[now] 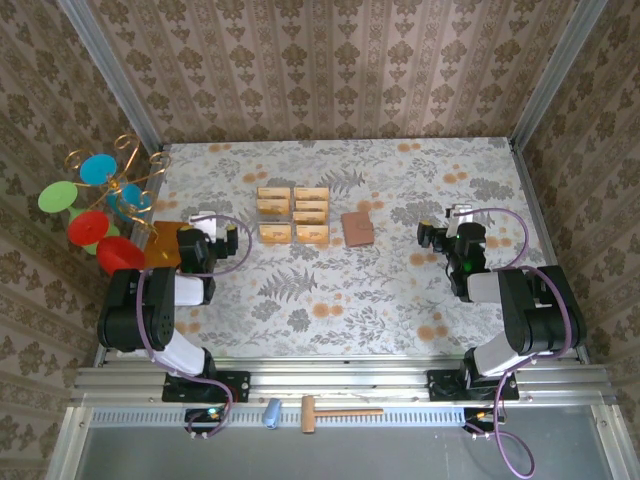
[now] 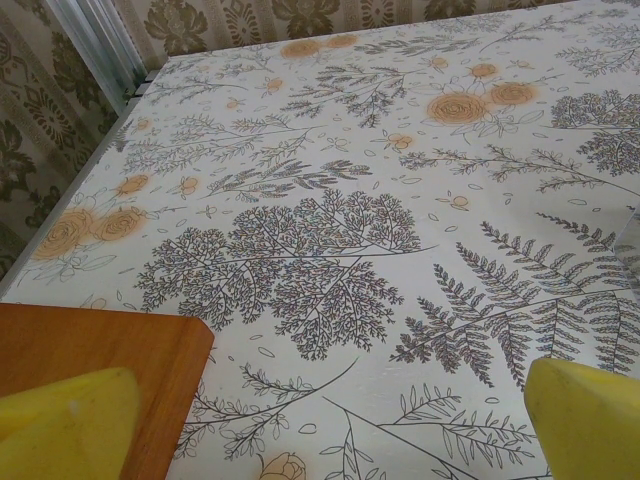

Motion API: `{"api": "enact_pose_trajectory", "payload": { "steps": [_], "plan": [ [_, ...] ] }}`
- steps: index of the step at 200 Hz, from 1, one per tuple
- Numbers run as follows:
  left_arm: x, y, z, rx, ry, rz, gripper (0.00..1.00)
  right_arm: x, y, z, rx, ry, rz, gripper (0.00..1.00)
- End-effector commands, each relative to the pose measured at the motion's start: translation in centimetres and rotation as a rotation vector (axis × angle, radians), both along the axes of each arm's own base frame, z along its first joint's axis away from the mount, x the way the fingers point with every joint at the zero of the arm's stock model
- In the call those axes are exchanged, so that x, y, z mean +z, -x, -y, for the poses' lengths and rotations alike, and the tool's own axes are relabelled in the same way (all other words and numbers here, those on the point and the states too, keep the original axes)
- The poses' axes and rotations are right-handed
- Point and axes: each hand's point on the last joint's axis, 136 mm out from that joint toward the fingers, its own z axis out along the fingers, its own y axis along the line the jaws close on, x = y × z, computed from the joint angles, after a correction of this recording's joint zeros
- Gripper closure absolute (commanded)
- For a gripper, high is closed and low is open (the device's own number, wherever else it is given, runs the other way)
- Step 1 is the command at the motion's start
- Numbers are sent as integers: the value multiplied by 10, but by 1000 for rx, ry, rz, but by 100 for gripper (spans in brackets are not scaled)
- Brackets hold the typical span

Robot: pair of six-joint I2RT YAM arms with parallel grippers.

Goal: Put the credit cards into the card holder

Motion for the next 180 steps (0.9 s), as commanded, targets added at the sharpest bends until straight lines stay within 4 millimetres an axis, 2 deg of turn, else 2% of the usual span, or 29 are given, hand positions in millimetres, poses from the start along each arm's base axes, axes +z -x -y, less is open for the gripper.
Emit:
{"api": "enact_pose_trajectory", "payload": {
  "steps": [1, 104, 142, 146, 154, 180],
  "plan": [
    [8, -6, 1, -8, 10, 21, 0, 8, -5, -1, 13, 14, 22, 0],
    [8, -6, 1, -15, 17, 18, 0, 7, -5, -1, 15, 8, 19, 0],
    [12, -5, -1, 8, 5, 24, 0, 31, -1, 13, -73, 12, -1, 0],
    [14, -5, -1, 12, 1, 23, 0, 43, 1, 15, -87, 10, 21, 0],
    [18, -5, 0, 11, -5, 25, 0, 50, 3, 19, -111, 5, 17, 0],
    [30, -5, -3, 34, -20, 10, 0, 64, 9, 30, -217, -70, -82, 0]
  ]
}}
